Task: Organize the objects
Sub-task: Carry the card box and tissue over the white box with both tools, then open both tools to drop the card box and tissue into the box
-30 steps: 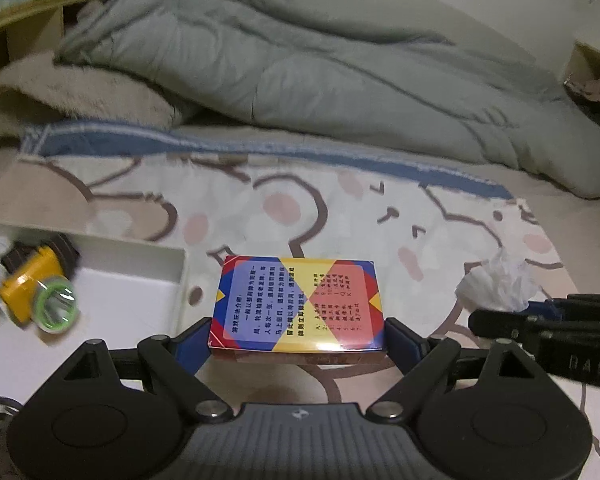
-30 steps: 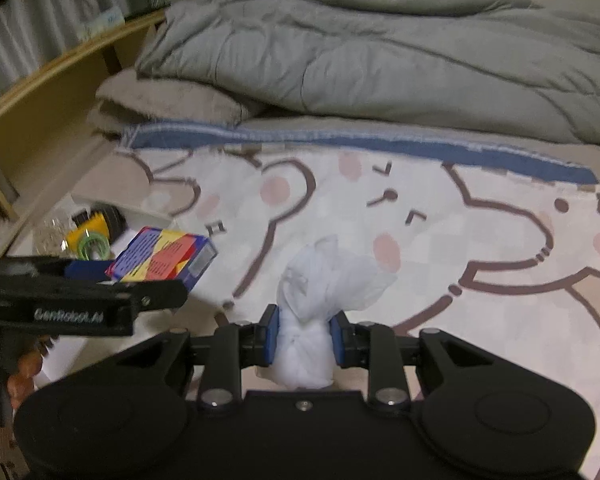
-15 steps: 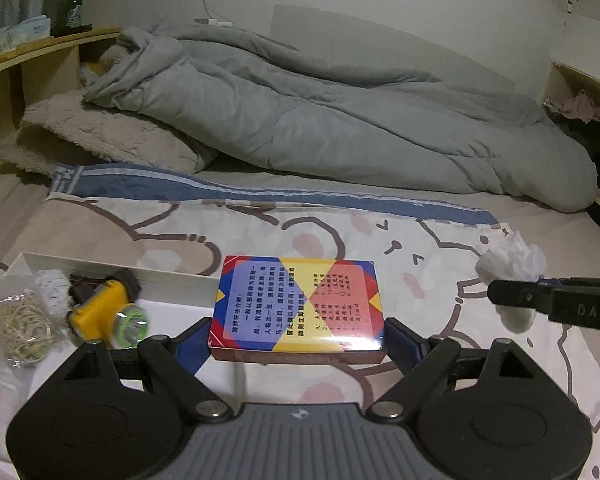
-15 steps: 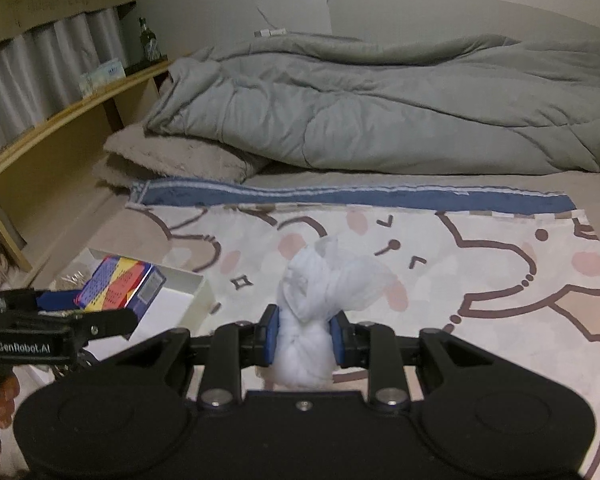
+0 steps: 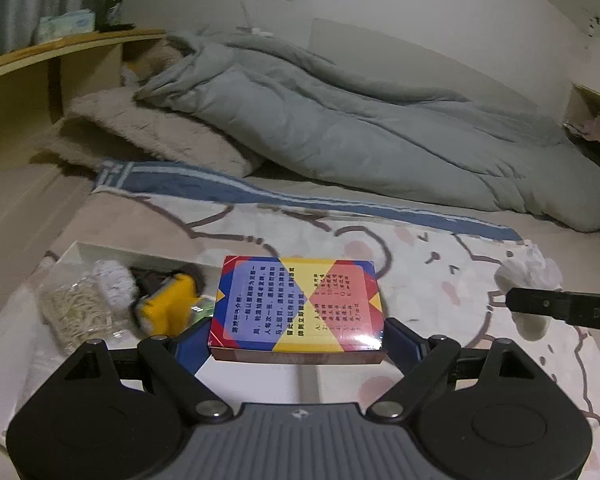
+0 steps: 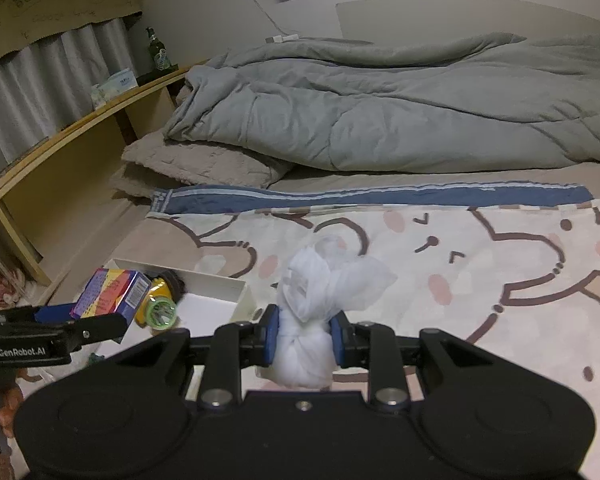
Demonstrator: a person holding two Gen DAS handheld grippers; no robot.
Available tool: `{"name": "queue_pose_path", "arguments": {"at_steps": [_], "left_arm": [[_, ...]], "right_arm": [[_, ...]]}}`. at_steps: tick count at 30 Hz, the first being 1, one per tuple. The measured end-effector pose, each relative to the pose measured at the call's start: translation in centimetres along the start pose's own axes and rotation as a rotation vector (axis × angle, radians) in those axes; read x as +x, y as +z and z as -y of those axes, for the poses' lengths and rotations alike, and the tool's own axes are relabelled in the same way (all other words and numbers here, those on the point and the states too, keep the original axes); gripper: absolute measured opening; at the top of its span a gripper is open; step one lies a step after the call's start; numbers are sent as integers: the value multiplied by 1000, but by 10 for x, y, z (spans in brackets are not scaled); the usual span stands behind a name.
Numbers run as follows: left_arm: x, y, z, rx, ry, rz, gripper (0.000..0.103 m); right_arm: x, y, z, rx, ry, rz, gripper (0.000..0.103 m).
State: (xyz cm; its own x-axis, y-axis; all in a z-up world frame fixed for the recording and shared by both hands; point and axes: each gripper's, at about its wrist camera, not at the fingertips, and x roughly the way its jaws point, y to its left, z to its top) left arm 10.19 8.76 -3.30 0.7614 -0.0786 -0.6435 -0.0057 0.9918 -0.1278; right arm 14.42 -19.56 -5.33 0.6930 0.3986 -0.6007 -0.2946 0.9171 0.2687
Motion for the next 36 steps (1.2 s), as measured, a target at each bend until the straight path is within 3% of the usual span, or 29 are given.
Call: {"name": "queue_pose_path", "arguments": {"at_steps": [10, 19, 28, 36], "left_arm": [[31, 1, -58, -36, 26, -116, 89], [64, -11, -95, -34, 94, -232, 89], [81, -18, -134, -32, 151, -268, 89], [67, -17, -152, -87, 127, -234, 92]], "right_arm": [[18, 5, -49, 2, 85, 3, 27], [51, 19, -92, -30, 152, -16, 27], [99, 12, -125, -13, 208, -98, 27], [137, -11, -144, 30, 232, -197, 27]]}}
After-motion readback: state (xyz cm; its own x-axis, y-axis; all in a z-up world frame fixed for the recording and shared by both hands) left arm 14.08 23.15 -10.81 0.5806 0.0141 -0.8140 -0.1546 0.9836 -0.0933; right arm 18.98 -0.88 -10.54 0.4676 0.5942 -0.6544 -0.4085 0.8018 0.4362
